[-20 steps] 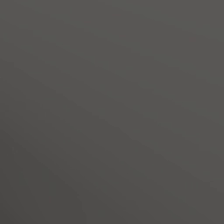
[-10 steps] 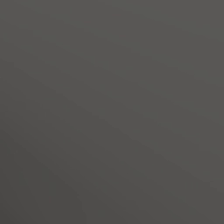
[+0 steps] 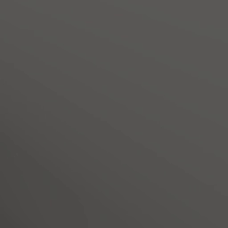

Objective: Take the bottled waters from the counter and place them in the freezer to freeze. Close the freezer door after placing the bottles.

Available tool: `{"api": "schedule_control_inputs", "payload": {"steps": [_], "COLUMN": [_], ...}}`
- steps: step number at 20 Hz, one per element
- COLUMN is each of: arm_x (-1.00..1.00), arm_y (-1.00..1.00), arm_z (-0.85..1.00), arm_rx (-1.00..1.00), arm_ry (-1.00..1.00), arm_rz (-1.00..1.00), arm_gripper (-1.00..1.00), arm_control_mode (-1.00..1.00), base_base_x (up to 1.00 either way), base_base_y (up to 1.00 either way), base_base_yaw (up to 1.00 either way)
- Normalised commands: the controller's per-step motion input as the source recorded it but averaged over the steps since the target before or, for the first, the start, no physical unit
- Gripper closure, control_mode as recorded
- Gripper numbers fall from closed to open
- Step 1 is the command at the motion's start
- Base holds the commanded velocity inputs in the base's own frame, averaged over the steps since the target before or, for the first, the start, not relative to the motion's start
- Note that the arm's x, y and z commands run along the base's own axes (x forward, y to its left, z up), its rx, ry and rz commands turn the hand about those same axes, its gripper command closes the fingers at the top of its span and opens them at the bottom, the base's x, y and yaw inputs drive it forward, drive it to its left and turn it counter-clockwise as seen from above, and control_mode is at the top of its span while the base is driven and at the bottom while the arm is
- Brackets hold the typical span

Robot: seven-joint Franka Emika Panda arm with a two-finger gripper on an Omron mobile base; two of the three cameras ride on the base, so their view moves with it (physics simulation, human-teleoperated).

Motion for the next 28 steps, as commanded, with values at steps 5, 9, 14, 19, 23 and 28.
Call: {"api": "schedule_control_inputs", "payload": {"steps": [5, 9, 14, 19, 23, 28], "arm_x": [0.12, 0.17, 0.05, 0.00, 0.00, 0.00], "arm_y": [-0.10, -0.13, -0.15, -0.17, -0.21, -0.14], "arm_z": [0.00, 0.00, 0.00, 0.01, 0.17, 0.29], "arm_rx": [0.00, 0.00, 0.00, 0.00, 0.03, 0.06], "arm_ry": [0.00, 0.00, 0.00, 0.00, 0.00, 0.00], "arm_rz": [0.00, -0.02, -0.03, -0.01, -0.04, -0.01], "arm_gripper": [-1.00, -1.00, -1.00, -1.00, -1.00, -1.00], "arm_control_mode": [-1.00, -1.00, -1.00, -1.00, -1.00, -1.00], "base_base_x": [0.00, 0.00, 0.00, 0.00, 0.00, 0.00], "base_base_y": [0.00, 0.00, 0.00, 0.00, 0.00, 0.00], "base_base_yaw": [0.00, 0.00, 0.00, 0.00, 0.00, 0.00]}}
